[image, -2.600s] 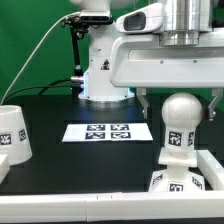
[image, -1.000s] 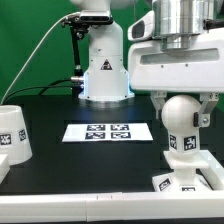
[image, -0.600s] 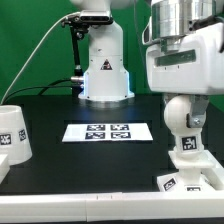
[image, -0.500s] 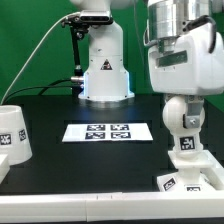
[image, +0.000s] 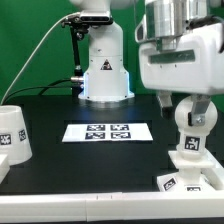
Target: Assemble lamp
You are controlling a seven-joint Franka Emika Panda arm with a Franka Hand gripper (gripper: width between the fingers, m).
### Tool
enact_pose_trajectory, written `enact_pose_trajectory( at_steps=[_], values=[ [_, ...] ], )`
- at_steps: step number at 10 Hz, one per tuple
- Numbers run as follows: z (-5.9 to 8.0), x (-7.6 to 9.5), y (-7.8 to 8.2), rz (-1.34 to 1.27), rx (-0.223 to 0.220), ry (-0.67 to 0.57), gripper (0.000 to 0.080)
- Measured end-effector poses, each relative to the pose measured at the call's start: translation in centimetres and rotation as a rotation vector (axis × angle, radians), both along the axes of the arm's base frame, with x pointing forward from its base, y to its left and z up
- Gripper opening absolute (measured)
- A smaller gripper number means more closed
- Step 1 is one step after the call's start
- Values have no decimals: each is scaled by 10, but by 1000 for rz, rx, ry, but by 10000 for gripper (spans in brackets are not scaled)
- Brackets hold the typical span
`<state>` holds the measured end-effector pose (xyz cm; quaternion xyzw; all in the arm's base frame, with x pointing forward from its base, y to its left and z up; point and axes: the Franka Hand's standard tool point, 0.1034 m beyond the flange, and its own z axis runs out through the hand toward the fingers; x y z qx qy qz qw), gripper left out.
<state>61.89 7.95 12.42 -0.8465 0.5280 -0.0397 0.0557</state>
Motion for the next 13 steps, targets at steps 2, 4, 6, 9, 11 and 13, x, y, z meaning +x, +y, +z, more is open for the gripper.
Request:
enact_pose_trajectory(
  at_steps=[2, 4, 6, 9, 11, 13],
  values=[
    [6, -1, 2, 254, -26, -4, 698],
    [7, 0, -2, 395, -60, -12, 698],
    [6, 0, 3, 683, -134, -12, 698],
    [3, -1, 16, 1027, -205, -15, 698],
    [1, -3, 3, 1144, -232, -27, 698],
    [1, -3, 2, 1078, -224, -26, 575]
  ],
)
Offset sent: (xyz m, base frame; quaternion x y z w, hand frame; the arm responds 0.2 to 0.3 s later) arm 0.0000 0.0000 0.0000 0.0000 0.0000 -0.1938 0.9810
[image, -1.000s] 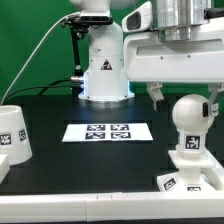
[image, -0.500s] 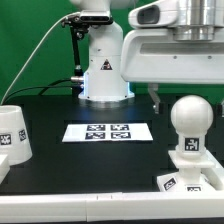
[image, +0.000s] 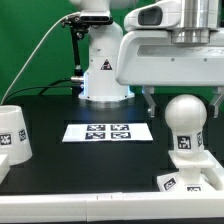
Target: Assemble lamp
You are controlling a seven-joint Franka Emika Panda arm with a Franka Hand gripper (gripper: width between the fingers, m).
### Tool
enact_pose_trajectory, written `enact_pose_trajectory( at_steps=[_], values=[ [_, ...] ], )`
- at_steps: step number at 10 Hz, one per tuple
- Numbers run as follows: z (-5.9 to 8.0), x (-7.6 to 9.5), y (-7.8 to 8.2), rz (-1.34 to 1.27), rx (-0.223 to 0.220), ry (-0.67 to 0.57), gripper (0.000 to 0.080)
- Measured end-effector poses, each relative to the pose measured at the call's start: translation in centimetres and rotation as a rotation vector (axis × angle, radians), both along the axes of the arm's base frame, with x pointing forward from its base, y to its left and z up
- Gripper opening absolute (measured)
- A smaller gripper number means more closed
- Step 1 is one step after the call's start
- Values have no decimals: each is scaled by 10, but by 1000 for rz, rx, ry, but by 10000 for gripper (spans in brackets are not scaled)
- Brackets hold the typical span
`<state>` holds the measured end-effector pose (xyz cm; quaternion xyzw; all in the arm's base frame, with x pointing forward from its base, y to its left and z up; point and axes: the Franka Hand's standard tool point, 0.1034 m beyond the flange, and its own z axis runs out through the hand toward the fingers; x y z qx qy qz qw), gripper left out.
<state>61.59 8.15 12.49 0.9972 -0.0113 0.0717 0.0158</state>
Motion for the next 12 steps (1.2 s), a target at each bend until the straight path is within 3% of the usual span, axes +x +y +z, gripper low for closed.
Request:
enact_pose_trajectory(
  at_steps=[4, 9, 12],
  values=[
    [0, 0, -1, -241, 34, -8, 570],
    [0, -3, -3, -918, 93, 9, 571],
    [-2, -5, 4, -1313, 198, 33, 573]
  ],
)
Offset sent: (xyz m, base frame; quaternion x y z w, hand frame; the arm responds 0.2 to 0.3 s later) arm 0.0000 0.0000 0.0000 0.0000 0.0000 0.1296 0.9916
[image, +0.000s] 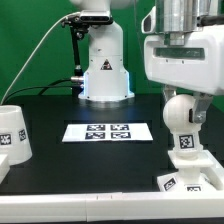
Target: Assemble lamp
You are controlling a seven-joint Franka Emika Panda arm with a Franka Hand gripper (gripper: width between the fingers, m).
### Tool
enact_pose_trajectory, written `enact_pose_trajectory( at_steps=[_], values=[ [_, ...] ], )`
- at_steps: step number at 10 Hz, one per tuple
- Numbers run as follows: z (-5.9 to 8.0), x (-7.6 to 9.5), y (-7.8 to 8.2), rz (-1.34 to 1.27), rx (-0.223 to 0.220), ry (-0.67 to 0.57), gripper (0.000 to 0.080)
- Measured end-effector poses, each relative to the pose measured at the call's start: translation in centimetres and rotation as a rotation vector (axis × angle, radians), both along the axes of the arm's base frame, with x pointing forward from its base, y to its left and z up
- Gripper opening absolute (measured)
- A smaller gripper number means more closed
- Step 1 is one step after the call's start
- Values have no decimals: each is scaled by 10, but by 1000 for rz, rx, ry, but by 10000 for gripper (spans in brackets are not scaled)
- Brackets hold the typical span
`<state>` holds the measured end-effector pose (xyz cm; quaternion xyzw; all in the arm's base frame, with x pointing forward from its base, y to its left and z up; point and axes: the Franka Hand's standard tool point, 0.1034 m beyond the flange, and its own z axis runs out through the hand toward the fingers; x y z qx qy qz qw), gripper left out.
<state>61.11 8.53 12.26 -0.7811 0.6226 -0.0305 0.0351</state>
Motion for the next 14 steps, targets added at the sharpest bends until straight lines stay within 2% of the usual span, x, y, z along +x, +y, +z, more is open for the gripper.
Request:
enact_pose_trajectory(
  at_steps=[1, 3, 5, 7, 8, 12, 14],
  values=[
    [0, -1, 2, -117, 23, 2, 573],
    [-1, -1, 3, -124, 24, 4, 573],
    [2, 0, 4, 64, -9, 17, 688],
    [4, 3, 6, 383, -40, 5, 697],
    [3, 2, 9, 467, -46, 6, 697],
    [2, 3, 6, 699, -69, 4, 698],
    [-8, 8, 6, 923, -131, 5, 698]
  ],
)
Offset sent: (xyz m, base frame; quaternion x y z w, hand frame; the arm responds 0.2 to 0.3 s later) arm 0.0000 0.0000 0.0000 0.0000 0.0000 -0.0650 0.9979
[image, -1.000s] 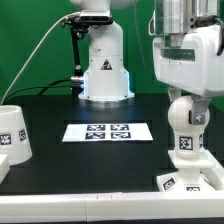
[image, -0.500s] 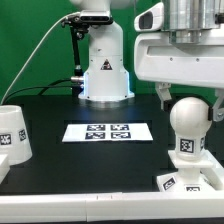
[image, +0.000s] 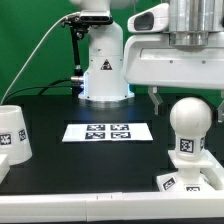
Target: Assemble lamp
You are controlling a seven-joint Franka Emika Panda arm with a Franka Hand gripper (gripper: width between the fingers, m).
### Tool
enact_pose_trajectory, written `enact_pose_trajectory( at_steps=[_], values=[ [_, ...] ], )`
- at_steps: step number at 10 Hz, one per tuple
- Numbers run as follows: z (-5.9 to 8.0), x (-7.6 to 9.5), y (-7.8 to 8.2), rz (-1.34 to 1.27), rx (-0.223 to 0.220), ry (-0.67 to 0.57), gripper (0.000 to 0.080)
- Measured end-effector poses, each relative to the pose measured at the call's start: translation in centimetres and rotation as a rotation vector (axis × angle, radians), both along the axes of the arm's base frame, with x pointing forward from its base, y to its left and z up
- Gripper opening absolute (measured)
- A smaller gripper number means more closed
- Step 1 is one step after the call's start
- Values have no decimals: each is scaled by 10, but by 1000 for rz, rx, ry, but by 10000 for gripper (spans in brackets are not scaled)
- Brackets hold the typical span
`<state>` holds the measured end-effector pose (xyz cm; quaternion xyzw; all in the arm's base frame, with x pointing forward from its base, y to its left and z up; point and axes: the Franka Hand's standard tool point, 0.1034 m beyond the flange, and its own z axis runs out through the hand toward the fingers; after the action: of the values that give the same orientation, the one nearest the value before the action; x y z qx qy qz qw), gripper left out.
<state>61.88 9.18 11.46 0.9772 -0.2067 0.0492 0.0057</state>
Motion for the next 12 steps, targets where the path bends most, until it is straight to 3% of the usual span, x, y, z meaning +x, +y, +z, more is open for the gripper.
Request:
enact_pose_trajectory(
  at_steps=[2, 4, 5, 6, 10, 12],
  values=[
    [2, 5, 1, 154, -33, -16, 698],
    [1, 5, -1, 199, -39, -14, 672],
    [1, 5, -1, 167, -36, -15, 573],
    [1, 5, -1, 152, -34, -15, 573],
    [0, 4, -3, -296, -2, -31, 574],
    [0, 2, -5, -601, 45, -25, 574]
  ],
)
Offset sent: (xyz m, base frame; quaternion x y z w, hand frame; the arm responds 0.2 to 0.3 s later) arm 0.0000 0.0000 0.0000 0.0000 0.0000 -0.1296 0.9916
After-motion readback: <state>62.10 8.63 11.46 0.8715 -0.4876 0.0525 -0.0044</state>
